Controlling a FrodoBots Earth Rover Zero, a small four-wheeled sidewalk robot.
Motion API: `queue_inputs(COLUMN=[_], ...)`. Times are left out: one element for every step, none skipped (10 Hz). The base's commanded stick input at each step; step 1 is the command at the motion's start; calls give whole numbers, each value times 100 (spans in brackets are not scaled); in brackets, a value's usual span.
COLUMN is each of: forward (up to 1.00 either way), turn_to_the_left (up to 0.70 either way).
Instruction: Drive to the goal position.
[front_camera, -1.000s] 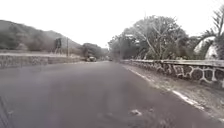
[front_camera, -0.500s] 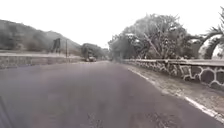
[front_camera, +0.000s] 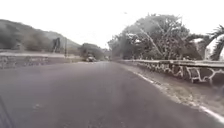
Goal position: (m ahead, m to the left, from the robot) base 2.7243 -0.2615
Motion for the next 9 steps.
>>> queue_inputs(forward=[70,70,70,70,70,70,70,70,70], turn_to_the_left=[0,0,0,0,0,0,0,0,0])
